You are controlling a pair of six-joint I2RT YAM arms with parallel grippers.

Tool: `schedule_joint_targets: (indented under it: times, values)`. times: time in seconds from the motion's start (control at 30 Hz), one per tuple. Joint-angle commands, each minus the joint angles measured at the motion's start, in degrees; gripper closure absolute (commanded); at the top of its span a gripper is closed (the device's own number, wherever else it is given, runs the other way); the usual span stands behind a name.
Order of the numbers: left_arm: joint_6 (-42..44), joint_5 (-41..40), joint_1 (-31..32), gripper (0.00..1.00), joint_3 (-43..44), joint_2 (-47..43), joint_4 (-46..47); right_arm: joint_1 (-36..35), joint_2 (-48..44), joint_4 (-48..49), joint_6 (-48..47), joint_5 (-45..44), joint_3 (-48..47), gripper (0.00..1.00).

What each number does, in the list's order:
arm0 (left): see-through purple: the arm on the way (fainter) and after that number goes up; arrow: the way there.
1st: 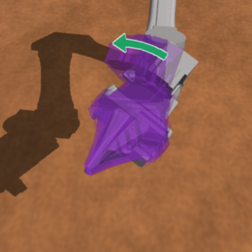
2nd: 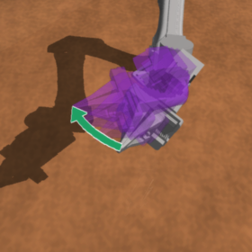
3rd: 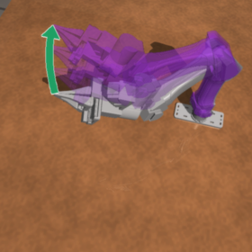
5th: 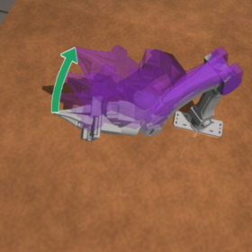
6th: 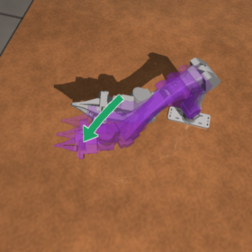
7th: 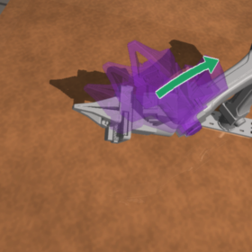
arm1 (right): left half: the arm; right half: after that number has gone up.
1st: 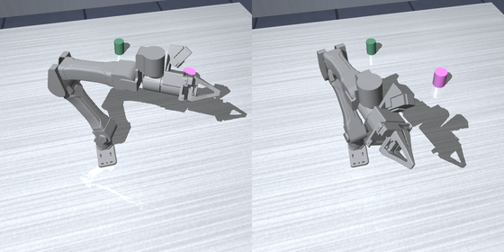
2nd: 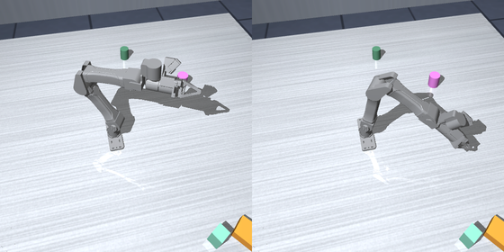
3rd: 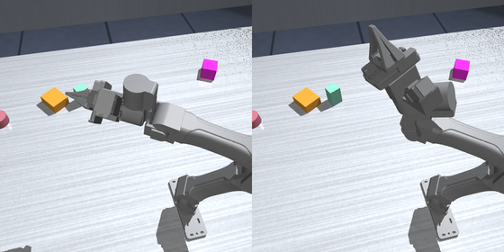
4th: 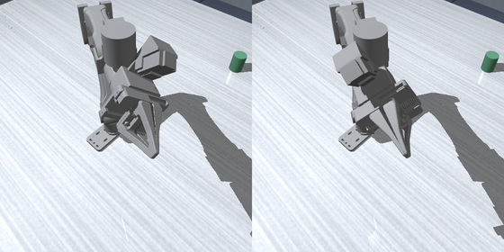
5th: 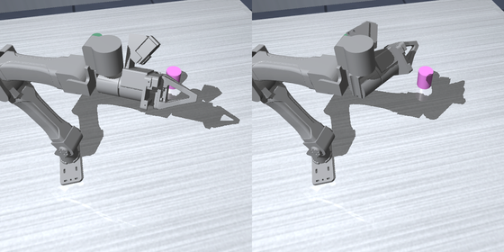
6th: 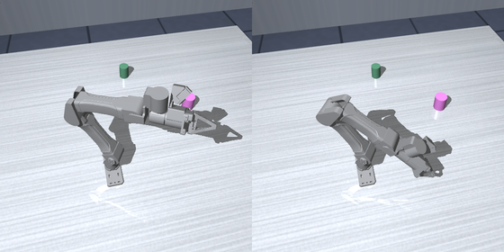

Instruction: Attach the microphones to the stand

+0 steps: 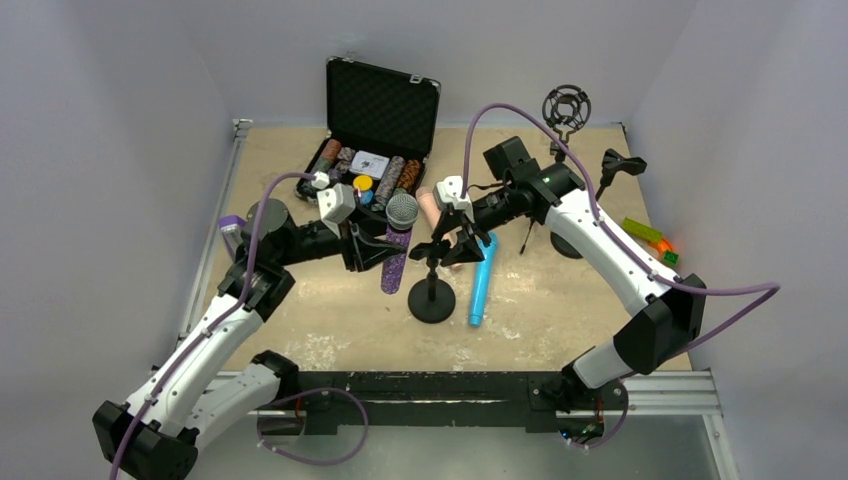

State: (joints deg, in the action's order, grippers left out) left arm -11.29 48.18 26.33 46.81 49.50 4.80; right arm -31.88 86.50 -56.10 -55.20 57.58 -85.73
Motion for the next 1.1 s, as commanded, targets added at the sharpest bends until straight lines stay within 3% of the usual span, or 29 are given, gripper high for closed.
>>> schedule_joint_targets:
  times: [0.0, 0.2, 0.87, 1.07]
  values:
    - [3.24, 0.22, 0.30, 1.00, 2.85, -0.07, 2.12, -0.29, -2.04, 0.46, -0.95, 3.15, 0.33, 0.37]
    - [5.42, 0.62, 0.30, 1.00, 3.05, 0.50, -0.85, -0.25, -2.65, 0.72, -0.70, 3.67, 0.48, 0.28]
    - [7.28, 2.64, 1.10, 1.00, 4.75, 1.09, -3.71, 0.39, -2.63, 6.19, 4.73, 1.36, 2.21, 0.29]
    - [8.75, -0.19, 1.10, 1.00, 4.59, -2.03, -7.82, 1.45, -3.22, -1.74, 1.42, 6.48, -3.64, 0.21]
